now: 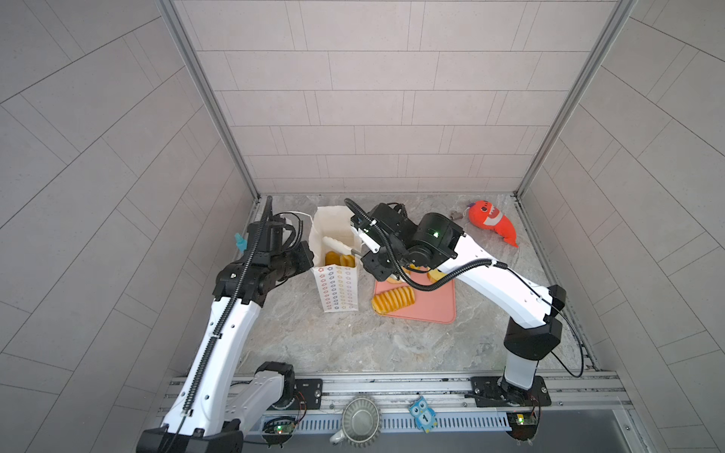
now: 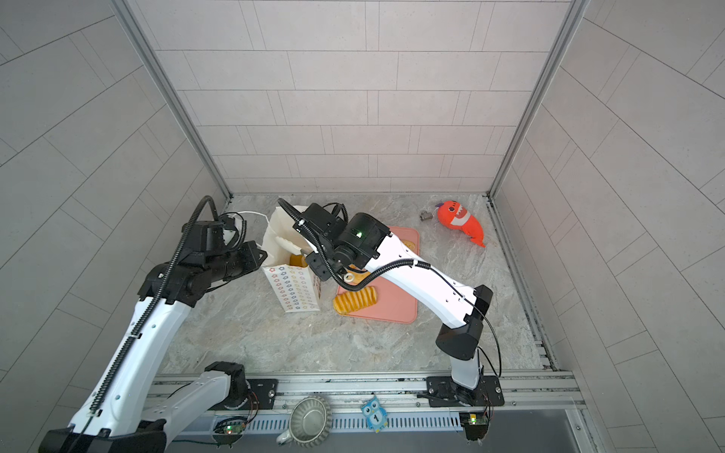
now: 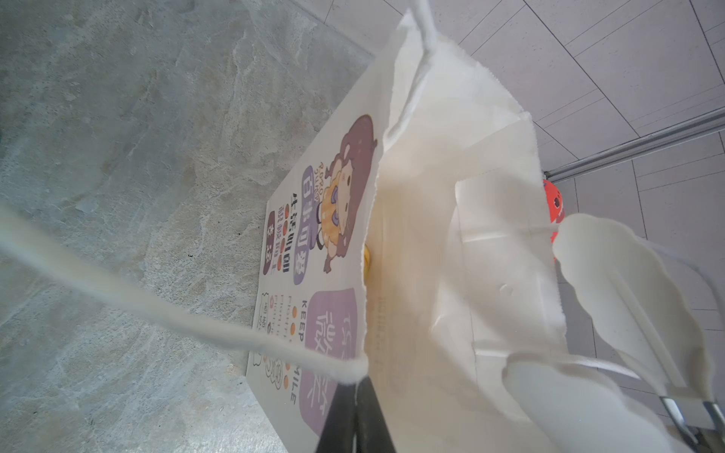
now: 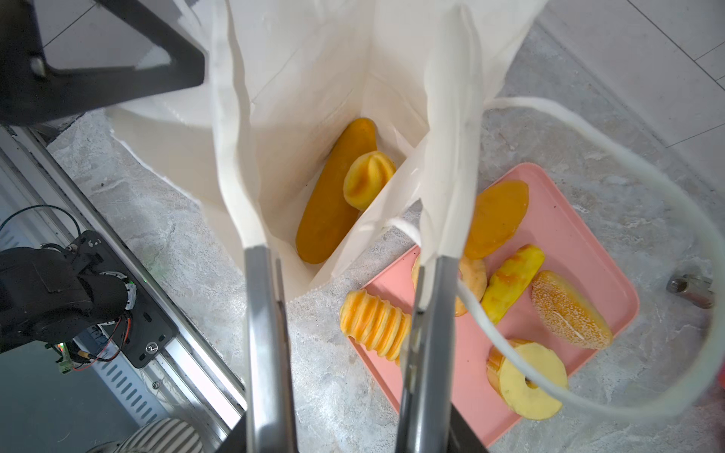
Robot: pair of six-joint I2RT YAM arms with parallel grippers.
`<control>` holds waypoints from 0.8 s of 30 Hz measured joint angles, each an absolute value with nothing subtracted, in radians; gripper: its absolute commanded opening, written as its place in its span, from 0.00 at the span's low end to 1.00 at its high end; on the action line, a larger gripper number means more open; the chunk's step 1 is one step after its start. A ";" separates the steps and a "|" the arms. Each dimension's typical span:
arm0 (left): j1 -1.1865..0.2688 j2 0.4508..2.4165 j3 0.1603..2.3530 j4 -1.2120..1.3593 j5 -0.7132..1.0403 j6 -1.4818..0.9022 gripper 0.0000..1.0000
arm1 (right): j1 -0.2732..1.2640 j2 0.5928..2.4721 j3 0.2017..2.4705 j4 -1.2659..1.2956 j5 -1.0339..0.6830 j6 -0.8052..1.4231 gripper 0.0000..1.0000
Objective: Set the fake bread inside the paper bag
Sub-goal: 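Raise the empty tong out of the bag and swing it back over the tray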
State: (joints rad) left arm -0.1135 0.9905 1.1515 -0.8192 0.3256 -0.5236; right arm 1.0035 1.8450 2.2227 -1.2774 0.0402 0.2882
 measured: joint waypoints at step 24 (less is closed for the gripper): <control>-0.113 0.987 1.151 -0.820 0.326 -0.524 0.00 | 1.007 1.709 2.209 -1.234 0.122 0.282 0.49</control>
